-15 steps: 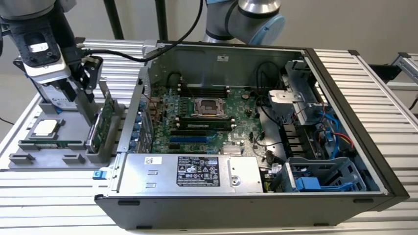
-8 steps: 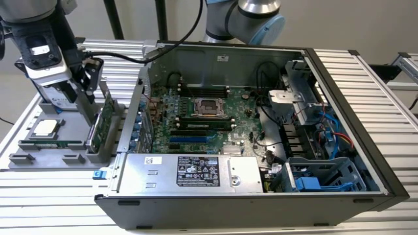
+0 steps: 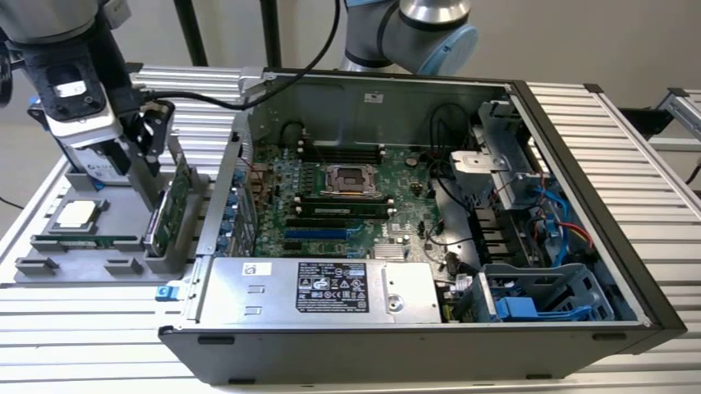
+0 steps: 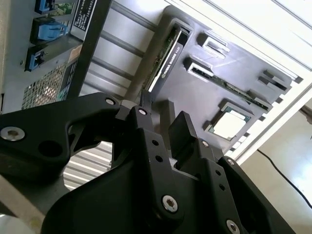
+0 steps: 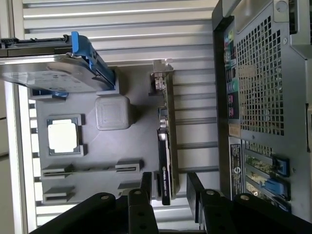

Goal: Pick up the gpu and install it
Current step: 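Pick up the gpu and move the gpu toward the slot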

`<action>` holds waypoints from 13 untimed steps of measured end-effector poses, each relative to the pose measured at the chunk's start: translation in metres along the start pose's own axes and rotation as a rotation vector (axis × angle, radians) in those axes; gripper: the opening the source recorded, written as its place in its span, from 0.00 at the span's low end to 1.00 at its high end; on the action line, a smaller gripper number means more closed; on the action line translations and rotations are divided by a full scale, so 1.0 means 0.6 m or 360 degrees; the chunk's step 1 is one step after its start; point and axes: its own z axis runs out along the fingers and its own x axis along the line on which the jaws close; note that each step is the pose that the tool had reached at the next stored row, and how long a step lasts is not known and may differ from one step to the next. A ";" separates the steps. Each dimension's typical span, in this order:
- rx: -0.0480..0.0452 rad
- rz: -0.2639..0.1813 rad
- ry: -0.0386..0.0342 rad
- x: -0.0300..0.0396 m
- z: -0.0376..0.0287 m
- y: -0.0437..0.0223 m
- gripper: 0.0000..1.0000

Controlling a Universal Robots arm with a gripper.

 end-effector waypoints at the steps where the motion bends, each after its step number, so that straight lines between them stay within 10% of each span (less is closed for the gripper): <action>1: 0.0000 0.0000 0.0000 0.000 0.001 0.000 1.00; 13: 0.0000 0.0000 0.0000 0.000 0.018 -0.001 1.00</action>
